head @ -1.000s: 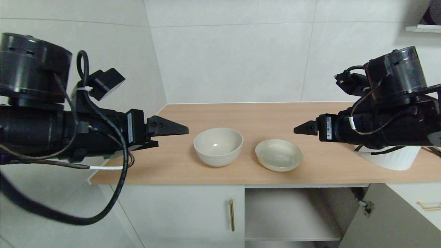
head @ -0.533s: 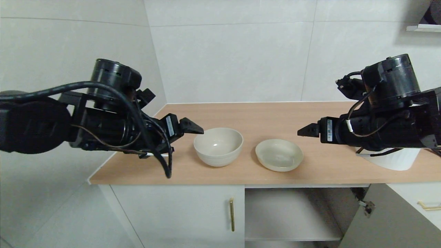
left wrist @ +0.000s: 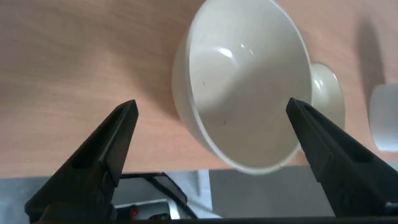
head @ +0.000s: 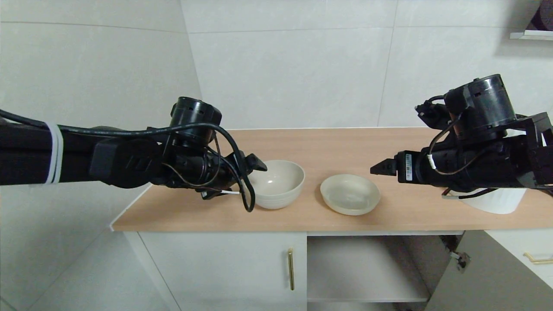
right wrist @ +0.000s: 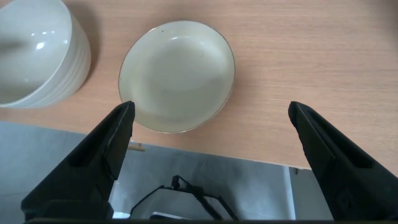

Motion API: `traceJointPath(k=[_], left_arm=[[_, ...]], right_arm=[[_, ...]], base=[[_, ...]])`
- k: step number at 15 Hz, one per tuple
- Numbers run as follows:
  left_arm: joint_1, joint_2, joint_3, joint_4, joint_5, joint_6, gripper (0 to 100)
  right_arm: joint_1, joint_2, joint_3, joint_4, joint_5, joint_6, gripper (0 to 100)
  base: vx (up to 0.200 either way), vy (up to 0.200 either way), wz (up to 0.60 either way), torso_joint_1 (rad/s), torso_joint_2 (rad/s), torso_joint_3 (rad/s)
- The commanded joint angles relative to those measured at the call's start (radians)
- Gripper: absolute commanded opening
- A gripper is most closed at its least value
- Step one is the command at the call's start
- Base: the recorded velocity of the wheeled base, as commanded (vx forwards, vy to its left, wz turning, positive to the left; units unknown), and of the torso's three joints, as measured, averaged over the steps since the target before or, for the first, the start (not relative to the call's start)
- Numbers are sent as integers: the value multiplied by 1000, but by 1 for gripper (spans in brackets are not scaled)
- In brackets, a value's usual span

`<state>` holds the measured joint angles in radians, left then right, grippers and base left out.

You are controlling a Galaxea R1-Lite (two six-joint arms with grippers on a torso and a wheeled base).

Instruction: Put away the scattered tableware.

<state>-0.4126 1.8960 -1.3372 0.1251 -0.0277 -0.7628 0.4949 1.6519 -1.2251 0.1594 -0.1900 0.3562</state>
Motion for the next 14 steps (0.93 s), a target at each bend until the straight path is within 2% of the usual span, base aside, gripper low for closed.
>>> traceJointPath(k=[1,4,5,7,14], left_arm=[[0,41,-11,1,5,-4,100],[1,55,-13,1,6,-4,100],[1,55,-13,1,14,-4,0],[1,60,-14,1,31,-4,0],[1,25,-13,7,26,-6,0]], right_arm=[[1,-3,1,0,0,0,100],[1,-1,3,0,0,0,100],[1,-1,4,0,0,0,100],[1,-3,4,0,1,1,100],[1,23,-2,-1,-3,-2,100]], base=[[0,0,0,0,0,0],[0,0,0,0,0,0],[0,0,0,0,0,0],[0,0,0,0,0,0],[0,0,0,0,0,0]])
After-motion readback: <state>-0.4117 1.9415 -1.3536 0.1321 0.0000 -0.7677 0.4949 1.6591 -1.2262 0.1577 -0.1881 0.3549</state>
